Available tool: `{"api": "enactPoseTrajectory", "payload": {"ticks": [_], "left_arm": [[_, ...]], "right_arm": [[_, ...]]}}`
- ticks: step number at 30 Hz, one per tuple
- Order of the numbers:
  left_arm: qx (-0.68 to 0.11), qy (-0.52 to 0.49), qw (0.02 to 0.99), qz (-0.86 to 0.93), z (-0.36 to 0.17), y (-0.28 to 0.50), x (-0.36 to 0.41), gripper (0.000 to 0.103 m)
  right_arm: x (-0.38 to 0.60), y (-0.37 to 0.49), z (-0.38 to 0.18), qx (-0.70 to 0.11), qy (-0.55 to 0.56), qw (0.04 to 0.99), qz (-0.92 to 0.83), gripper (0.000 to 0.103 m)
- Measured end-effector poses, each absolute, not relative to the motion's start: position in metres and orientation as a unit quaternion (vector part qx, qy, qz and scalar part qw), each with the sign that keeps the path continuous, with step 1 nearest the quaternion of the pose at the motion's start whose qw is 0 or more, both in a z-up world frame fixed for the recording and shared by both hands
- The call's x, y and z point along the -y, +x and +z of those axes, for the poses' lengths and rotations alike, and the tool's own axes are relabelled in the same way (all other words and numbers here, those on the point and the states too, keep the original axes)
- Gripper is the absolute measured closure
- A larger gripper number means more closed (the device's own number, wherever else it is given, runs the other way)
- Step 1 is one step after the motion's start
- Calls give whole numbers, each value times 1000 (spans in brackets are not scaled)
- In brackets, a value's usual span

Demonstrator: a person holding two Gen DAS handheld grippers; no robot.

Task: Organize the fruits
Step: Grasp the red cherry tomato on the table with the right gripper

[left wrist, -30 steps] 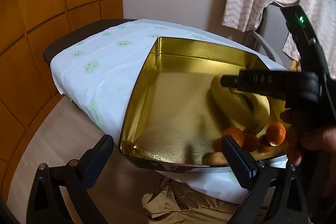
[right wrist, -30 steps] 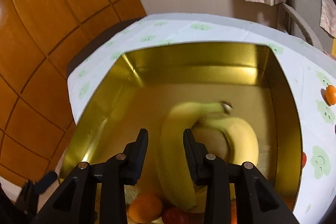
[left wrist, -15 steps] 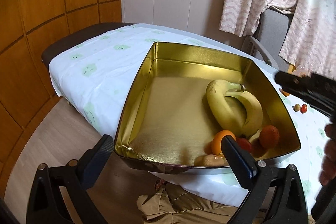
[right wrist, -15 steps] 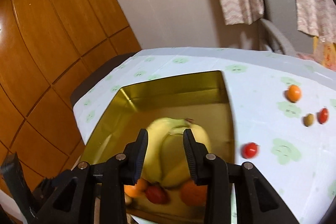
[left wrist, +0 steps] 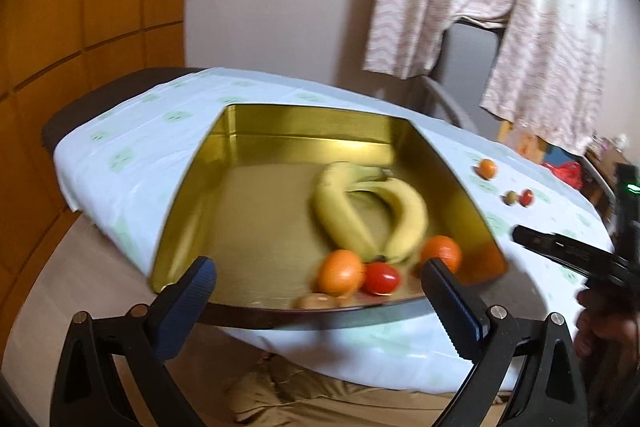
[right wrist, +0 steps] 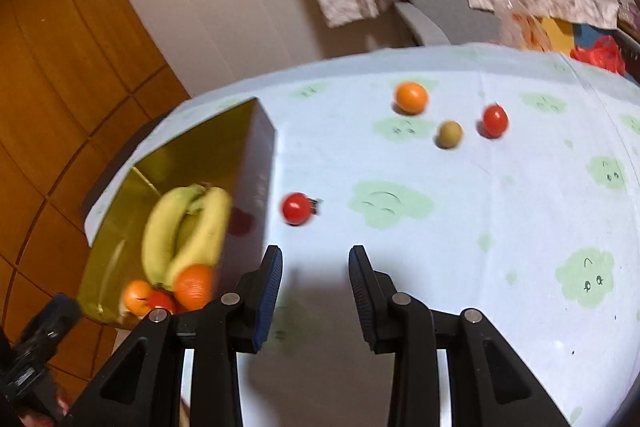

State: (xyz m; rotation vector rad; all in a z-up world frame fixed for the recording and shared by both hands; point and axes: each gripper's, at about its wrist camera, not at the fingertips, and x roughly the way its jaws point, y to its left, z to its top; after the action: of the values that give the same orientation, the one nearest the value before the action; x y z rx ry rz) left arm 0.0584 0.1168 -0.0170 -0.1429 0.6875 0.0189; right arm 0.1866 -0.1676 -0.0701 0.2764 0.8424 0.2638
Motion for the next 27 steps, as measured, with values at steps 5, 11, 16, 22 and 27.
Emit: {"api": "enactPoseTrajectory", "payload": {"ticks": [5, 11, 16, 22, 27], "left_arm": [[-334, -55, 941, -7, -14, 57, -101, 0], [-339, -50, 940, 5, -15, 57, -100, 0], [-344, -49, 938, 12, -19, 58, -102, 0], [-347, -43, 937, 8, -20, 58, -96, 0], [-343, -36, 939, 1, -17, 59, -88, 0]], "right_arm": [[158, 216, -70, -410, 115, 892, 150, 69], [135, 245, -76, -419, 89, 887, 174, 69], [124, 253, -83, -429, 78, 879, 192, 74], [125, 253, -89, -431, 91, 872, 213, 77], [133, 245, -86, -424, 94, 876, 209, 78]]}}
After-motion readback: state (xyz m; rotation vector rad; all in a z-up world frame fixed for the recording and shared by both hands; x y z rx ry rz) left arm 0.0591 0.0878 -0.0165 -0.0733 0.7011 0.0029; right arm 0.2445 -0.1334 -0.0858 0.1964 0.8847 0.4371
